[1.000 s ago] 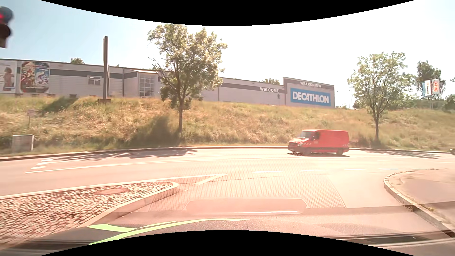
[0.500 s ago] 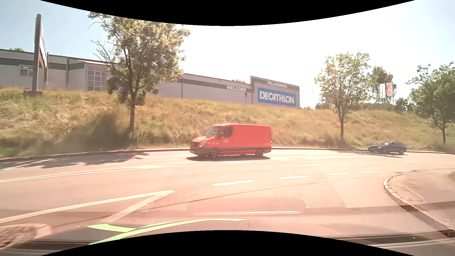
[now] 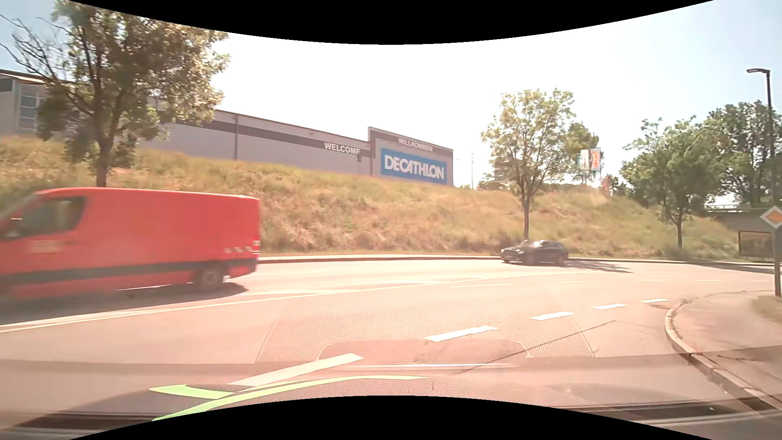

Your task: Follow the waypoints while adhering to traffic rules and regulations

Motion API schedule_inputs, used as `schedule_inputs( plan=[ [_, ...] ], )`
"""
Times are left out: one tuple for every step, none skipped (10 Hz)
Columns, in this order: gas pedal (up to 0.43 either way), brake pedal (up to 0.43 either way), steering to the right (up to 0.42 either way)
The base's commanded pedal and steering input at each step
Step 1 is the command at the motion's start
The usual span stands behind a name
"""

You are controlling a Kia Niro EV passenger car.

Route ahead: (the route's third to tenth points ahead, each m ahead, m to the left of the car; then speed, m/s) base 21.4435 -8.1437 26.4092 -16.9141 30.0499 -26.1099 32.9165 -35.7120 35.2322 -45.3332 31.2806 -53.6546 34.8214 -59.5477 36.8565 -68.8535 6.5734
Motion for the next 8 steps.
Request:
schedule_inputs(
  plan=[
    [0.110, 0.000, 0.243],
    [0.118, 0.000, 0.244],
    [0.118, 0.000, 0.244],
    [0.118, 0.000, 0.244],
    [0.118, 0.000, 0.244],
    [0.118, 0.000, 0.244],
    [0.130, 0.000, 0.244],
    [0.130, 0.000, 0.244]
  ],
)
